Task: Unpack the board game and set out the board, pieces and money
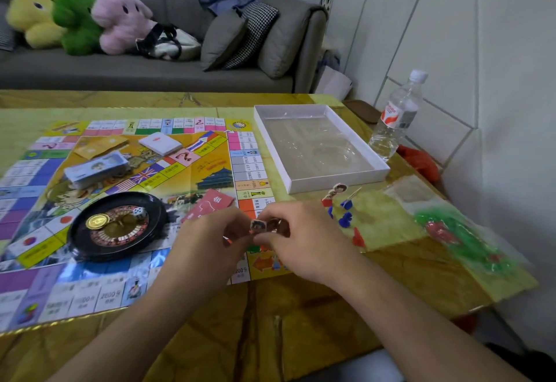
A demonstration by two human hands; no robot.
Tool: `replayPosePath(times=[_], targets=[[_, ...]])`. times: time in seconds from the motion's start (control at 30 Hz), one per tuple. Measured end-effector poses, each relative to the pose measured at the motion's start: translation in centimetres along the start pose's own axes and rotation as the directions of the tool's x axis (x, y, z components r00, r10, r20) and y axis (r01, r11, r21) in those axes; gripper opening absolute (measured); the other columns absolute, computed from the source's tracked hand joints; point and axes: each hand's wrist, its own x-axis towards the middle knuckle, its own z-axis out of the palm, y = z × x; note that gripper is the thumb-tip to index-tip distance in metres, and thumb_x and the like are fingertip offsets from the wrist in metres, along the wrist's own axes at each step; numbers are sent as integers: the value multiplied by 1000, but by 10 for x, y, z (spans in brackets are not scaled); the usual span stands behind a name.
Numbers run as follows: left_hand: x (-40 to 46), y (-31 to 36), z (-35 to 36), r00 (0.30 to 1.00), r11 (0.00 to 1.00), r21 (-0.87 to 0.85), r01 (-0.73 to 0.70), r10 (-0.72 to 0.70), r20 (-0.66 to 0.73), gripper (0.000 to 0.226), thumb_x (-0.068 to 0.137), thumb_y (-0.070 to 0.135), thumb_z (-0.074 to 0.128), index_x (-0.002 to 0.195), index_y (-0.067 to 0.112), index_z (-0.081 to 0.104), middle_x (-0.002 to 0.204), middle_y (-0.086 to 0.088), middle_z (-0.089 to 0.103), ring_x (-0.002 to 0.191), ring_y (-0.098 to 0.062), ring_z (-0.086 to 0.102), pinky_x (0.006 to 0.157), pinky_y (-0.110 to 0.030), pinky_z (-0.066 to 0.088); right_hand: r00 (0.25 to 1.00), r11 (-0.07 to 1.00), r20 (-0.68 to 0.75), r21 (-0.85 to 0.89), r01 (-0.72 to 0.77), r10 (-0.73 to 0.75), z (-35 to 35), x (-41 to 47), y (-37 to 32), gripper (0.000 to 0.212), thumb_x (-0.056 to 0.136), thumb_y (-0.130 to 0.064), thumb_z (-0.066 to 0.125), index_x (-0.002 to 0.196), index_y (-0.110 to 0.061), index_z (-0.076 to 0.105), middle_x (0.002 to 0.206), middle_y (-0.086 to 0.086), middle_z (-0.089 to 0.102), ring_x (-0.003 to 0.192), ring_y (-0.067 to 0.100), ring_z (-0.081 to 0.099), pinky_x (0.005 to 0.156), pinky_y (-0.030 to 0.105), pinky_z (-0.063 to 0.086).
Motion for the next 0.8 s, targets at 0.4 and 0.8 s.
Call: replayPosePath(times=[0.4,0.8], targets=[[10,-15,11,996,996,14,88,-88,34,10,86,30,82,89,32,73,86,19,72,83,8,63,58,-5,43,994,996,-68,37,-79,81,-3,4,18,14,97,-17,74,99,-31,74,102,-14,76,93,-3,68,74,10,50],[10,-13,13,995,994,104,44,-53,85,10,91,27,77,98,31,72,93,18,69,85,1,63,62,-9,39,997,985,-30,-155,-76,73,3,1,21,20,101,-24,70,119,-31,72,123,-9,74,88,6,62,71,15,49]])
